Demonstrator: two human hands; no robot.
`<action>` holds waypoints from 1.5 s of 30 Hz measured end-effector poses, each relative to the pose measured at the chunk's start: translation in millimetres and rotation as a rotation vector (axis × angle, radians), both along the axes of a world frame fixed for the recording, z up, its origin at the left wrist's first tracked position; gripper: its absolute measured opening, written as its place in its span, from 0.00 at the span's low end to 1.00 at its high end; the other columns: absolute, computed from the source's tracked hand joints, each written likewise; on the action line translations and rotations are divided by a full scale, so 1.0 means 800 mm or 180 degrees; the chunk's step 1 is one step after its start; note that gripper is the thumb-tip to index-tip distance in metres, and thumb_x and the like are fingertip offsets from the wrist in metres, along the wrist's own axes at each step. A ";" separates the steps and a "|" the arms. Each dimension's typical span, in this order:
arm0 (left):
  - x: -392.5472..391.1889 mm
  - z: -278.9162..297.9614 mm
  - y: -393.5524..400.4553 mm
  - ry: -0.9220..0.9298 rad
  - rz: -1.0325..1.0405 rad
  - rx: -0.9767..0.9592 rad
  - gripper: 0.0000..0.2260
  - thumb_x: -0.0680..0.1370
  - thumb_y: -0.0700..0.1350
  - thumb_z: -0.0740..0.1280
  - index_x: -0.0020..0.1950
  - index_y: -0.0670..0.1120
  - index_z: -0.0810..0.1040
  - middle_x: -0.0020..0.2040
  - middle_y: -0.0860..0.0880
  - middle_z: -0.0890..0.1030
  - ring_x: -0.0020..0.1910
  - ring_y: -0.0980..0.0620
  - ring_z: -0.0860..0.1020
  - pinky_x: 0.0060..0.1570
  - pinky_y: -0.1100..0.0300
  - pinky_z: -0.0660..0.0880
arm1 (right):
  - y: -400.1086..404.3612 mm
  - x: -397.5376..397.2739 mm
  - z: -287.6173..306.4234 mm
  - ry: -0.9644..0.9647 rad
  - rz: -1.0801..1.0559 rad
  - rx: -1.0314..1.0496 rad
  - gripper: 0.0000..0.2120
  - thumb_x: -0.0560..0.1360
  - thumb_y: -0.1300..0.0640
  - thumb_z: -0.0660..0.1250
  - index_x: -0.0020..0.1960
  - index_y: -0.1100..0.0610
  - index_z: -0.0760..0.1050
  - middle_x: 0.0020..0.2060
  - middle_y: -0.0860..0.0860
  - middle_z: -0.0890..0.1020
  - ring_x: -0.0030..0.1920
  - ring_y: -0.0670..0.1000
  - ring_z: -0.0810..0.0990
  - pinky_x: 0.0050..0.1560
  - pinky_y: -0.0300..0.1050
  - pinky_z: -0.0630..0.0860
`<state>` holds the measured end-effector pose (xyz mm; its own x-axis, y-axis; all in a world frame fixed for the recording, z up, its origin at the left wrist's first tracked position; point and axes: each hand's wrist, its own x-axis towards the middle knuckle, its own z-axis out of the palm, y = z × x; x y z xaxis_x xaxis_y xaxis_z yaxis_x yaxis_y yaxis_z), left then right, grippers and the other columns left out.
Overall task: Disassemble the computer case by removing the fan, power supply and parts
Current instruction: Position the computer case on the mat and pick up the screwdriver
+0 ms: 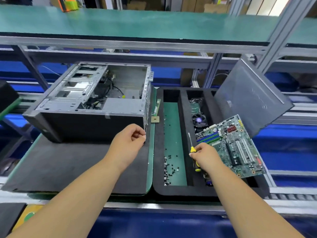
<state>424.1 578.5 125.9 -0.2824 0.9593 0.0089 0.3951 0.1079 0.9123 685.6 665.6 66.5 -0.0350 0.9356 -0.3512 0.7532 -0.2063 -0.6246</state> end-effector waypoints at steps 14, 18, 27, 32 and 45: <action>0.005 0.000 0.008 0.0158 -0.0053 0.0118 0.08 0.75 0.42 0.67 0.44 0.57 0.78 0.41 0.55 0.79 0.37 0.59 0.74 0.39 0.68 0.73 | 0.003 0.004 -0.028 -0.0830 0.0024 0.0125 0.11 0.75 0.52 0.69 0.50 0.55 0.69 0.39 0.49 0.75 0.36 0.49 0.73 0.31 0.44 0.64; 0.004 0.007 0.005 0.0212 -0.0030 0.0134 0.08 0.75 0.41 0.67 0.44 0.56 0.78 0.41 0.54 0.79 0.37 0.58 0.74 0.39 0.68 0.72 | 0.004 0.007 -0.028 -0.0841 0.0047 0.0106 0.12 0.74 0.52 0.69 0.51 0.55 0.70 0.38 0.47 0.73 0.35 0.47 0.72 0.31 0.44 0.65; -0.014 0.021 -0.010 0.0352 0.0153 0.0319 0.10 0.75 0.40 0.68 0.44 0.57 0.77 0.40 0.58 0.78 0.36 0.61 0.74 0.38 0.72 0.71 | 0.013 -0.007 -0.003 -0.0547 0.0166 0.0347 0.16 0.76 0.49 0.69 0.58 0.56 0.71 0.50 0.51 0.76 0.46 0.54 0.76 0.43 0.48 0.71; -0.055 0.029 -0.019 0.0705 0.0351 0.0399 0.11 0.75 0.42 0.69 0.50 0.59 0.77 0.49 0.59 0.76 0.47 0.64 0.75 0.48 0.68 0.69 | 0.023 -0.063 0.040 -0.0034 0.0537 0.0704 0.17 0.77 0.48 0.68 0.63 0.53 0.73 0.50 0.48 0.77 0.46 0.47 0.77 0.42 0.45 0.70; -0.200 0.026 0.008 0.2662 0.0587 -0.1078 0.31 0.78 0.66 0.56 0.79 0.60 0.51 0.80 0.44 0.48 0.78 0.39 0.44 0.76 0.46 0.44 | 0.020 -0.230 0.112 0.0295 0.0942 0.1642 0.26 0.76 0.45 0.68 0.70 0.52 0.66 0.66 0.48 0.69 0.64 0.51 0.70 0.55 0.45 0.69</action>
<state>263.9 584.8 146.7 -0.4591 0.8884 0.0060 0.8619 0.4437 0.2455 501.2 681.3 156.4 -0.3289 0.9303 0.1626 0.6699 0.3511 -0.6541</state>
